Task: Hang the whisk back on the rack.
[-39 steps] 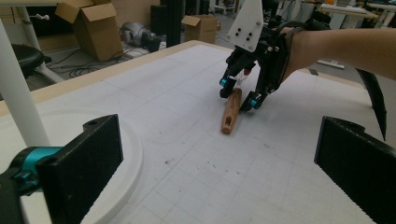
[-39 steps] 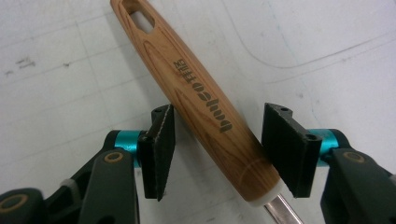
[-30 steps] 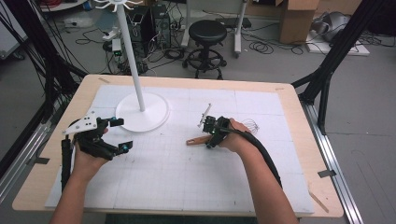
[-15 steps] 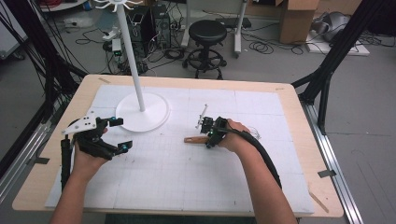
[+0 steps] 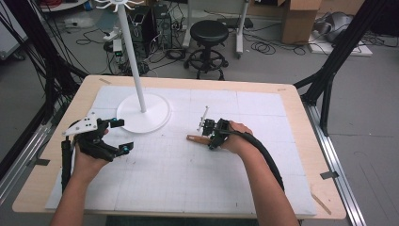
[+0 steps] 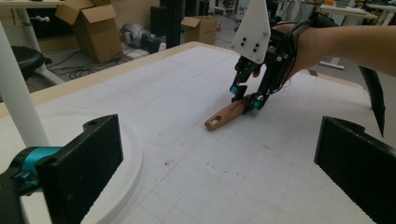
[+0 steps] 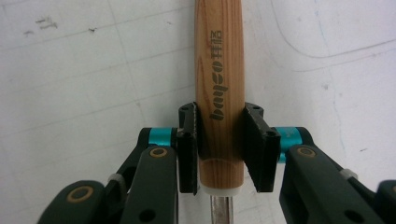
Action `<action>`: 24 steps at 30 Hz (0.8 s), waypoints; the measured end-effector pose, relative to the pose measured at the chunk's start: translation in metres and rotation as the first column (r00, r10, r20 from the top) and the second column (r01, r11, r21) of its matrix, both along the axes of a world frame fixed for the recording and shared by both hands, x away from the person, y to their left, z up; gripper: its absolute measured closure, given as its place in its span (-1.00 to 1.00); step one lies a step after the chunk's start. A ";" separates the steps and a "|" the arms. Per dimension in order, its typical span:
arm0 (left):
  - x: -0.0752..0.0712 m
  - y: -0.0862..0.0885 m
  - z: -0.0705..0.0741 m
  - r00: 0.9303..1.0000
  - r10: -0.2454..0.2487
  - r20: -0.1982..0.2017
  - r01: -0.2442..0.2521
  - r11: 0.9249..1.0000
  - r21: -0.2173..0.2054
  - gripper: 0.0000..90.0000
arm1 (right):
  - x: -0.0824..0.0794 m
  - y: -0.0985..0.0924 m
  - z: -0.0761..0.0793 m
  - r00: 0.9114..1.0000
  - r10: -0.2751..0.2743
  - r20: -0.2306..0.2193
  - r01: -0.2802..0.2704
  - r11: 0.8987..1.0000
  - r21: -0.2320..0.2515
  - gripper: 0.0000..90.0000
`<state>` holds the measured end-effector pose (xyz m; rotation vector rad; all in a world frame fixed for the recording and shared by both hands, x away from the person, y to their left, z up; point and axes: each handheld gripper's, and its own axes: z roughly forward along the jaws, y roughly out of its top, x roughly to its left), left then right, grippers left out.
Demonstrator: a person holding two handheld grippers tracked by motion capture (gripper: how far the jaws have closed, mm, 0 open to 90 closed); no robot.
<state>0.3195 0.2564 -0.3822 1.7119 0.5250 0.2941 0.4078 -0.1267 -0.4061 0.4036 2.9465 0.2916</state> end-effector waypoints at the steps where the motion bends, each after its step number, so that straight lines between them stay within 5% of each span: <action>1: 0.000 0.000 0.000 1.000 0.000 0.000 0.000 1.000 0.000 -0.96 | 0.000 -0.001 0.000 1.000 -0.006 -0.003 0.006 1.000 0.006 0.53; 7: 0.001 0.001 0.000 1.000 0.002 -0.002 -0.002 1.000 -0.003 -0.96 | 0.000 -0.005 0.011 1.000 -0.016 -0.001 0.016 0.997 0.080 0.53; 12: 0.000 0.001 0.000 1.000 0.002 0.000 -0.002 1.000 -0.003 -0.96 | -0.003 -0.013 0.033 1.000 -0.027 0.016 0.023 0.979 0.204 0.53; 17: -0.001 0.003 0.002 1.000 0.006 0.006 -0.006 1.000 -0.008 -0.96 | -0.007 -0.024 0.055 0.998 -0.033 0.046 0.016 0.945 0.328 0.53; 24: -0.002 0.005 0.004 1.000 0.010 0.010 -0.010 1.000 -0.008 -0.96 | -0.011 -0.040 0.075 0.996 -0.056 0.074 0.018 0.902 0.432 0.53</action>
